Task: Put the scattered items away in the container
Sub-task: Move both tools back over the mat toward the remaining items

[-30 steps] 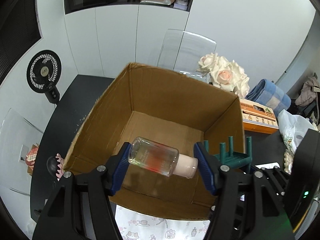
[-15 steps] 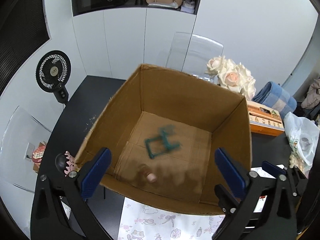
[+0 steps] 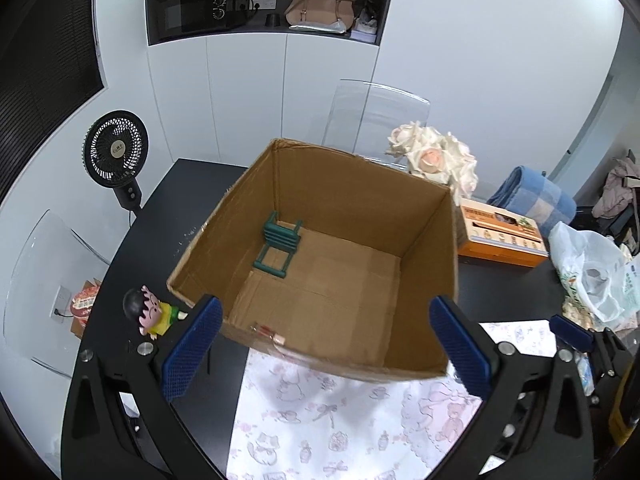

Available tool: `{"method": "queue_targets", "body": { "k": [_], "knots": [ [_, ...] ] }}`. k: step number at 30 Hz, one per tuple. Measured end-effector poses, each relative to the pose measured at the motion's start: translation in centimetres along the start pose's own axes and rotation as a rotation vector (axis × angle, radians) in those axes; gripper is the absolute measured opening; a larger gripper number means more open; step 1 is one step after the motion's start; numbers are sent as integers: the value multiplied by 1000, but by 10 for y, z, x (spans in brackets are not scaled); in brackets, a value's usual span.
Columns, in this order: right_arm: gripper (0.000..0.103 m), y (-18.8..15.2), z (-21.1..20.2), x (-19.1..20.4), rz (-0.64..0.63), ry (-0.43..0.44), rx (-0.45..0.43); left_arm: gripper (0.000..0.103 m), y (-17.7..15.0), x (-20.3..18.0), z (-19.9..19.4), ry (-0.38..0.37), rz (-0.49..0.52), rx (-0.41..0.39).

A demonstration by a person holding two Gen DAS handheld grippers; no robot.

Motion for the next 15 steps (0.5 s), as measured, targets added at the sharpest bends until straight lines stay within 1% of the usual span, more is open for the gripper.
{"method": "queue_targets", "body": {
  "k": [5, 9, 12, 15],
  "knots": [
    [103, -11, -30, -14, -5, -24, -31, 103, -5, -12, -24, -17, 8, -34],
    [103, -20, -49, -29, -10, -41, -36, 103, -8, -22, -43, -26, 4, -72],
    [103, -28, -62, -43, -15, -60, -35, 103, -15, -39, -52, -55, 18, -71],
    [103, -33, -72, -56, -24, -81, -34, 103, -23, -60, -61, -79, 42, -91]
  ]
}}
Point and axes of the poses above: each gripper's, at about its wrist camera, not at the fingertips, and z roughly the way its jaws point, x to its left, y to its top, the point moved 7 cm from there along z, roughly the way its jaws point, and after that the axes turned 14 degrees about y, right-handed, at the moved point
